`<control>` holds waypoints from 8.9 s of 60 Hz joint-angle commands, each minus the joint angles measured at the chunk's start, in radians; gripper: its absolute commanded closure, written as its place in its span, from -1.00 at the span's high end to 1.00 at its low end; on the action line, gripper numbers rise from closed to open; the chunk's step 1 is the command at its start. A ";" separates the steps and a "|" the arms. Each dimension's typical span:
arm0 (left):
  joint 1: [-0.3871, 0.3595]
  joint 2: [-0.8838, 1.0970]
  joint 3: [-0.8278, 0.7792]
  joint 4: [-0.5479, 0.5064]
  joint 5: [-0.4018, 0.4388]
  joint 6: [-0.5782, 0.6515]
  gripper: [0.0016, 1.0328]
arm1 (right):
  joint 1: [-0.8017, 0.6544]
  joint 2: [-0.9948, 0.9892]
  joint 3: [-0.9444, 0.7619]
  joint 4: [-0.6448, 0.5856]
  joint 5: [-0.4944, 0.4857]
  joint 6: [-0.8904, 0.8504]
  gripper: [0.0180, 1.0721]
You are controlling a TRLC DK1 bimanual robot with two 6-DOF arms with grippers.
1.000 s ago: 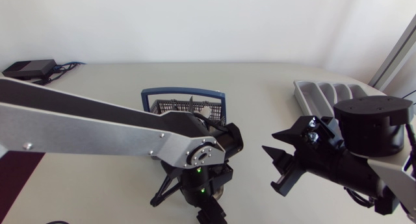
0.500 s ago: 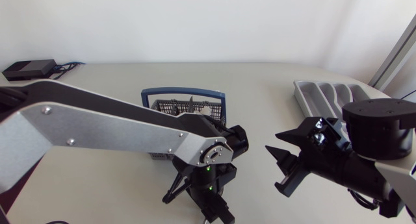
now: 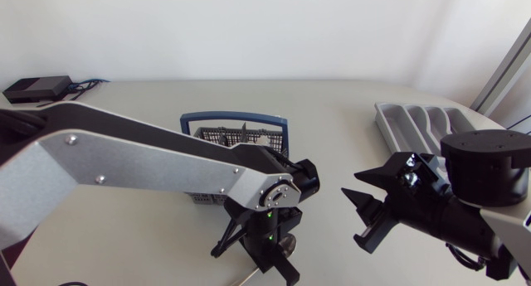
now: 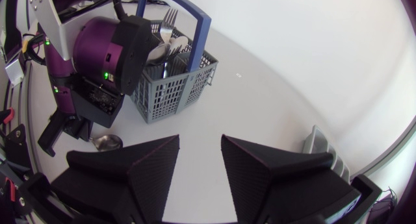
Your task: Sort the cutlery from the basket into the organizer compartments.
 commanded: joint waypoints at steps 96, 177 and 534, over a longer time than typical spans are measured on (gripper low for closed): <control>0.236 -0.420 0.224 0.505 0.189 -0.292 -0.94 | -0.237 0.302 0.411 -0.024 -0.671 0.334 0.22; 0.274 -0.436 0.219 0.584 0.219 -0.350 -0.34 | -0.127 0.414 0.486 -0.033 -0.593 0.376 -0.87; 0.630 -1.081 -0.832 0.801 0.216 0.604 0.15 | -0.285 0.354 0.400 -0.282 -0.223 -0.023 0.76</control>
